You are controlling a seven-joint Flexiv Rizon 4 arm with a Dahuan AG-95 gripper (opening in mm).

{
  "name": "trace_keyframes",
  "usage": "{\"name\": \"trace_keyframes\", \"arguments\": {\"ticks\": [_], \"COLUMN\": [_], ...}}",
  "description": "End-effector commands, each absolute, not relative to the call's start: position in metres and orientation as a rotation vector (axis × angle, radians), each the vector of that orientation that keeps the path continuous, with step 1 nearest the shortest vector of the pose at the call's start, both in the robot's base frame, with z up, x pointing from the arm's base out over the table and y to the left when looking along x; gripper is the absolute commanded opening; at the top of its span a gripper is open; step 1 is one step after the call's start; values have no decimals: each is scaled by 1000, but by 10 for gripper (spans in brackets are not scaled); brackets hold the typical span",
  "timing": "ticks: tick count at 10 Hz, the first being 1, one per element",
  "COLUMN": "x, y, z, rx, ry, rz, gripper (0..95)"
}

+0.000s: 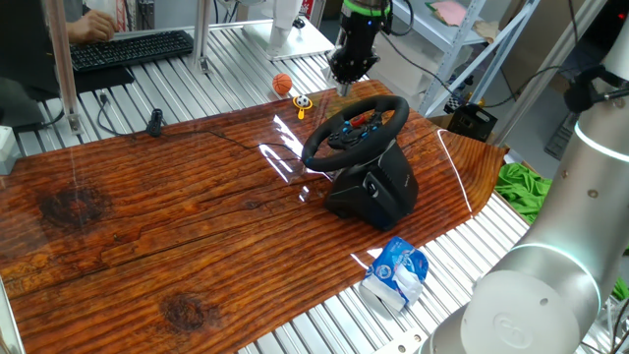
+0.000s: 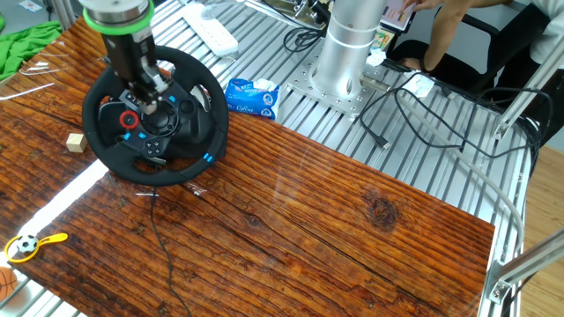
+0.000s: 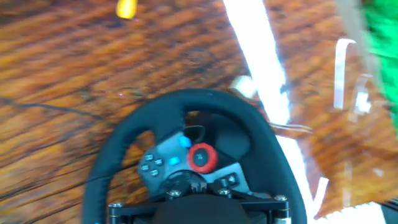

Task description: Rotate the steering wheel 90 degrees counterclockwise

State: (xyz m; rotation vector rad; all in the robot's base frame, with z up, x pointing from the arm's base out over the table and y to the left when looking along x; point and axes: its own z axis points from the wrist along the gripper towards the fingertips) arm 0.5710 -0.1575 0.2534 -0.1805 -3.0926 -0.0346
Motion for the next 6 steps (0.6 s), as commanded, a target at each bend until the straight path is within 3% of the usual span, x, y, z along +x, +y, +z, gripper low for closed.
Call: {"name": "trace_keyframes", "arguments": {"ticks": [1,6], "x": [565,548], "y": [-137,-112], "z": [264,274], "rx": [-50,29], "ry": [-3115,-3123], "rz": [-87,-79], "gripper": [0,0]}}
